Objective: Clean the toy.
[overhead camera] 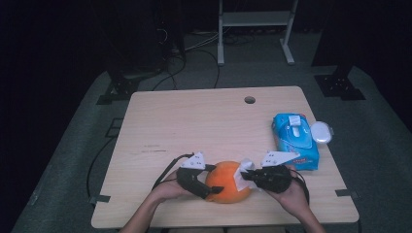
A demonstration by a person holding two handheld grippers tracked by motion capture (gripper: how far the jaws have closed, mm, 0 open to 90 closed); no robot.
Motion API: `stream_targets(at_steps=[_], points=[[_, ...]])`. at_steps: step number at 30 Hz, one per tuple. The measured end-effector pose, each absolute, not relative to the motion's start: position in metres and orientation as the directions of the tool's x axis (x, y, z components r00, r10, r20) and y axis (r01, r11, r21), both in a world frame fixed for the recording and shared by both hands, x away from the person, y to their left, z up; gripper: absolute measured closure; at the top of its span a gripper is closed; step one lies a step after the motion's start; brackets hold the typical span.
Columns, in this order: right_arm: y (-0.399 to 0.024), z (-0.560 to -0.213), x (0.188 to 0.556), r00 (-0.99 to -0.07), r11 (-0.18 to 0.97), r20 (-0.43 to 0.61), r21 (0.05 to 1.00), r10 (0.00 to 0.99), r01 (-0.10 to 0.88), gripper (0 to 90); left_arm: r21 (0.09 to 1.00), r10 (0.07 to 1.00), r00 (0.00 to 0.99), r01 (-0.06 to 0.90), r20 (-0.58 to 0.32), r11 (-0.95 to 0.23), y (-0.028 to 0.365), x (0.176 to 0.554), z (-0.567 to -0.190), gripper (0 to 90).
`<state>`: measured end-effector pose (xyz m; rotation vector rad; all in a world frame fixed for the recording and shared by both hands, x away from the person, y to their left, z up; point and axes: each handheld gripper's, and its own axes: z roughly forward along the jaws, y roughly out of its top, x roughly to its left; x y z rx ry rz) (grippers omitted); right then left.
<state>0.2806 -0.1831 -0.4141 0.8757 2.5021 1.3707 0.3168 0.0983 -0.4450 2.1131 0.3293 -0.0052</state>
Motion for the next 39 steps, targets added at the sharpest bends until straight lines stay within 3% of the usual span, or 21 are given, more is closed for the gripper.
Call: stream_targets(at_steps=[4, 9, 14, 16, 19, 22, 28, 39], points=[[-0.176, -0.417, 0.276, -0.85, 0.472, 0.115, 0.789, 0.514, 0.392, 86.3, 0.841, 0.22, 0.965, 0.236, -0.143, -0.487, 0.097, 0.318, -0.437, 9.3], [-0.174, -0.418, 0.274, -0.883, 0.496, 0.126, 0.787, 0.453, 0.367, 86.3, 0.87, 0.24, 0.96, 0.24, -0.146, -0.431, 0.094, 0.322, -0.432, 8.4], [-0.175, -0.418, 0.274, -0.88, 0.499, 0.12, 0.785, 0.459, 0.367, 86.2, 0.858, 0.242, 0.958, 0.252, -0.154, -0.448, 0.087, 0.325, -0.443, 7.4], [-0.177, -0.419, 0.277, -0.873, 0.489, 0.131, 0.784, 0.47, 0.381, 86.1, 0.855, 0.227, 0.959, 0.259, -0.172, -0.449, 0.087, 0.325, -0.446, 14.1], [-0.182, -0.418, 0.282, -0.857, 0.45, 0.168, 0.792, 0.487, 0.412, 86.1, 0.85, 0.235, 0.963, 0.233, -0.134, -0.472, 0.088, 0.323, -0.443, 34.5], [-0.185, -0.415, 0.284, -0.838, 0.422, 0.166, 0.803, 0.519, 0.421, 86.1, 0.865, 0.265, 0.96, 0.21, -0.093, -0.455, 0.087, 0.322, -0.438, 42.8], [-0.191, -0.402, 0.285, -0.789, 0.317, 0.145, 0.861, 0.596, 0.397, 86.1, 0.907, 0.364, 0.93, 0.102, 0.059, -0.408, 0.078, 0.313, -0.424, 44.0], [-0.184, -0.43, 0.298, -0.762, 0.395, 0.15, 0.783, 0.63, 0.48, 85.5, 0.875, 0.303, 0.952, 0.183, -0.045, -0.447, 0.102, 0.315, -0.439, 38.2]])
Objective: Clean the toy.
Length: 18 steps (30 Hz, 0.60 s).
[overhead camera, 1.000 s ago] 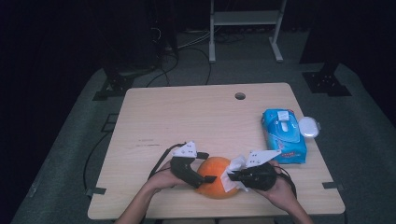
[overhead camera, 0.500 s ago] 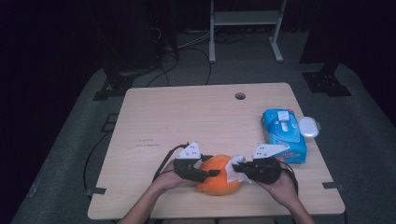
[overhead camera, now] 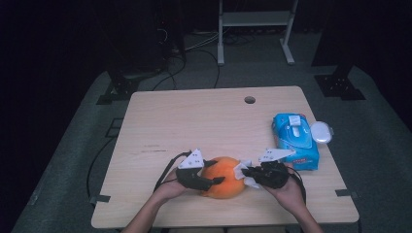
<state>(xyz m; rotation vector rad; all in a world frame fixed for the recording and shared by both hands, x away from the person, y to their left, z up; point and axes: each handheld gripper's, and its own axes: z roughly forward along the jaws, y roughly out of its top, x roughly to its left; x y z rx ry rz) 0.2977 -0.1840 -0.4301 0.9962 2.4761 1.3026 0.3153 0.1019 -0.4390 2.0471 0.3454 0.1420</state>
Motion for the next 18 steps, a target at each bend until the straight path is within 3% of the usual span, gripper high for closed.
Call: stream_targets(at_steps=[3, 8, 10, 14, 18], points=[[-0.184, -0.428, 0.296, -0.752, 0.377, 0.139, 0.798, 0.645, 0.471, 85.6, 0.866, 0.274, 0.96, 0.185, -0.058, -0.465, 0.106, 0.314, -0.438, 37.8], [-0.169, -0.416, 0.286, -0.799, 0.359, 0.132, 0.842, 0.586, 0.403, 85.2, 0.855, 0.24, 0.968, 0.185, -0.074, -0.484, 0.105, 0.311, -0.435, 34.3], [-0.166, -0.419, 0.286, -0.808, 0.39, 0.121, 0.829, 0.576, 0.402, 85.1, 0.853, 0.238, 0.968, 0.193, -0.084, -0.485, 0.105, 0.311, -0.431, 28.9], [-0.166, -0.425, 0.286, -0.813, 0.403, 0.136, 0.815, 0.566, 0.417, 85.2, 0.868, 0.309, 0.938, 0.282, -0.159, -0.409, 0.102, 0.317, -0.425, 8.2], [-0.166, -0.425, 0.285, -0.819, 0.413, 0.124, 0.815, 0.561, 0.406, 85.1, 0.852, 0.308, 0.946, 0.245, -0.105, -0.462, 0.096, 0.318, -0.435, 8.2]])
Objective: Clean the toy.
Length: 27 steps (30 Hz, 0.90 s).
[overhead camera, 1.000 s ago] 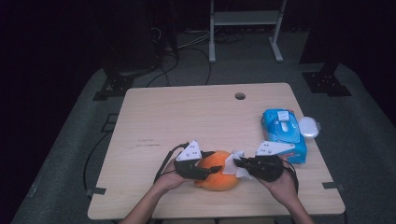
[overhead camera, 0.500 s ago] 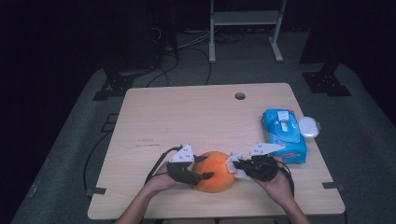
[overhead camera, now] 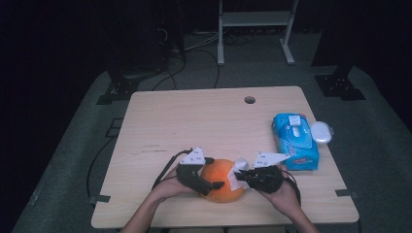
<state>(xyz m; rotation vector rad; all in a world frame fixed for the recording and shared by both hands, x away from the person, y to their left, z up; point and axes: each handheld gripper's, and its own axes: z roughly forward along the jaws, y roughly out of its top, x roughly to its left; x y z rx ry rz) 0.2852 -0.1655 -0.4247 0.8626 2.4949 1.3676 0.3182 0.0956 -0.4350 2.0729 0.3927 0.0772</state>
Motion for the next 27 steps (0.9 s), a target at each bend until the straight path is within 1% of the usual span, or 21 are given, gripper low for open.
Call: stream_targets(at_steps=[2, 6, 10, 12, 15, 18, 20, 23, 25, 27], points=[[-0.167, -0.425, 0.286, -0.817, 0.418, 0.117, 0.813, 0.565, 0.406, 84.4, 0.853, 0.311, 0.945, 0.24, -0.097, -0.464, 0.095, 0.318, -0.439, 8.4], [-0.177, -0.428, 0.292, -0.797, 0.42, 0.131, 0.793, 0.59, 0.441, 83.4, 0.854, 0.327, 0.938, 0.259, -0.111, -0.451, 0.096, 0.318, -0.442, 8.4], [-0.183, -0.431, 0.291, -0.778, 0.453, 0.09, 0.769, 0.622, 0.451, 85.9, 0.855, 0.339, 0.933, 0.272, -0.123, -0.441, 0.099, 0.319, -0.444, 8.4], [-0.181, -0.426, 0.289, -0.783, 0.437, 0.093, 0.787, 0.615, 0.436, 86.3, 0.855, 0.344, 0.93, 0.279, -0.128, -0.438, 0.099, 0.319, -0.444, 8.3], [-0.174, -0.416, 0.283, -0.811, 0.402, 0.109, 0.825, 0.575, 0.396, 86.3, 0.857, 0.347, 0.927, 0.289, -0.139, -0.428, 0.1, 0.321, -0.445, 8.0], [-0.167, -0.415, 0.279, -0.825, 0.422, 0.089, 0.826, 0.558, 0.374, 86.2, 0.856, 0.343, 0.928, 0.29, -0.143, -0.428, 0.101, 0.321, -0.445, 7.7], [-0.169, -0.42, 0.282, -0.822, 0.428, 0.103, 0.813, 0.561, 0.394, 86.3, 0.854, 0.338, 0.931, 0.283, -0.136, -0.436, 0.101, 0.321, -0.445, 7.8], [-0.176, -0.428, 0.288, -0.795, 0.453, 0.093, 0.78, 0.599, 0.432, 86.5, 0.849, 0.321, 0.939, 0.269, -0.125, -0.456, 0.101, 0.32, -0.444, 8.5], [-0.18, -0.431, 0.291, -0.782, 0.442, 0.115, 0.771, 0.612, 0.459, 86.4, 0.849, 0.323, 0.938, 0.268, -0.123, -0.456, 0.102, 0.319, -0.444, 8.5], [-0.181, -0.427, 0.29, -0.776, 0.436, 0.11, 0.775, 0.621, 0.458, 86.5, 0.848, 0.323, 0.939, 0.267, -0.121, -0.457, 0.103, 0.319, -0.445, 8.5]])
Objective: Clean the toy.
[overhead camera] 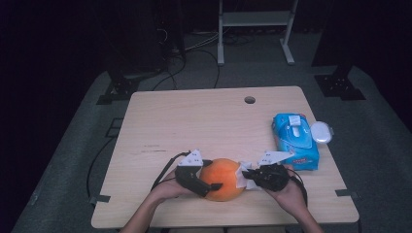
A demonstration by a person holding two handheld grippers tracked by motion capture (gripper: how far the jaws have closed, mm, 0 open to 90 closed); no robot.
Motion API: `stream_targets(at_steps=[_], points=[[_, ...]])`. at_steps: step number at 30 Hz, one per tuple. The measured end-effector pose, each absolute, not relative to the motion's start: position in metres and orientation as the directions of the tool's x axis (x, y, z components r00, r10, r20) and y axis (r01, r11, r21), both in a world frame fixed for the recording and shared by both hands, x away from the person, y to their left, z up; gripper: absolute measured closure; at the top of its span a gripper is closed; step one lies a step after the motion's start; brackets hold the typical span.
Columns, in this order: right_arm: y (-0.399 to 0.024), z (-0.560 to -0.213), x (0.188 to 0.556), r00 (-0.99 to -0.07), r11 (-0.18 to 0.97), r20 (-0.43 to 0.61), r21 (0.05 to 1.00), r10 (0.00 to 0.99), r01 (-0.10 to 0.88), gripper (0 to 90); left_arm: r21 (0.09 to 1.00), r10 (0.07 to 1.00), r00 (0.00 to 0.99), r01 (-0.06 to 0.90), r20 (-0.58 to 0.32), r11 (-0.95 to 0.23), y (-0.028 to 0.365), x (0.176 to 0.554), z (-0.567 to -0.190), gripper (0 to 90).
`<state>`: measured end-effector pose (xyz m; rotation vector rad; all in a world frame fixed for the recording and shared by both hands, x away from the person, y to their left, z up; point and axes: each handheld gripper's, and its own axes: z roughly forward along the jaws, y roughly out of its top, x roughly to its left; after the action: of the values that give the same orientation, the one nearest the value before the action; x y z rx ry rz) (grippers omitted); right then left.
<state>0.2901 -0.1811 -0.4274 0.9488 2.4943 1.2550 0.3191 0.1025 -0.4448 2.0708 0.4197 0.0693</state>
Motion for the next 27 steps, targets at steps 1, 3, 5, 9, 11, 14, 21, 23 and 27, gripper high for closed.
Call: stream_targets(at_steps=[1, 3, 5, 9, 11, 14, 21, 23, 27], points=[[-0.181, -0.425, 0.29, -0.779, 0.425, 0.116, 0.784, 0.616, 0.452, 86.5, 0.849, 0.323, 0.939, 0.267, -0.121, -0.456, 0.103, 0.319, -0.445, 8.5], [-0.179, -0.418, 0.286, -0.794, 0.396, 0.137, 0.809, 0.592, 0.434, 86.5, 0.851, 0.325, 0.938, 0.268, -0.122, -0.453, 0.102, 0.319, -0.445, 8.4], [-0.172, -0.414, 0.282, -0.813, 0.405, 0.126, 0.817, 0.569, 0.41, 86.4, 0.851, 0.324, 0.938, 0.266, -0.121, -0.454, 0.102, 0.319, -0.445, 8.4], [-0.169, -0.423, 0.284, -0.812, 0.429, 0.124, 0.798, 0.57, 0.423, 86.5, 0.853, 0.318, 0.942, 0.25, -0.106, -0.459, 0.103, 0.32, -0.44, 8.2], [-0.173, -0.427, 0.287, -0.8, 0.436, 0.118, 0.787, 0.588, 0.436, 86.5, 0.855, 0.322, 0.941, 0.251, -0.105, -0.453, 0.105, 0.321, -0.437, 8.2], [-0.181, -0.43, 0.292, -0.773, 0.435, 0.121, 0.768, 0.623, 0.47, 86.4, 0.848, 0.316, 0.942, 0.257, -0.113, -0.462, 0.108, 0.322, -0.438, 11.8], [-0.17, -0.41, 0.281, -0.801, 0.38, 0.117, 0.834, 0.587, 0.4, 86.4, 0.846, 0.323, 0.944, 0.23, -0.072, -0.482, 0.097, 0.314, -0.435, 20.6], [-0.164, -0.407, 0.277, -0.81, 0.39, 0.094, 0.841, 0.579, 0.376, 86.3, 0.843, 0.323, 0.945, 0.215, -0.052, -0.494, 0.093, 0.311, -0.433, 20.2], [-0.164, -0.414, 0.28, -0.807, 0.408, 0.099, 0.823, 0.583, 0.396, 86.4, 0.848, 0.32, 0.945, 0.219, -0.063, -0.483, 0.097, 0.313, -0.432, 15.8]])
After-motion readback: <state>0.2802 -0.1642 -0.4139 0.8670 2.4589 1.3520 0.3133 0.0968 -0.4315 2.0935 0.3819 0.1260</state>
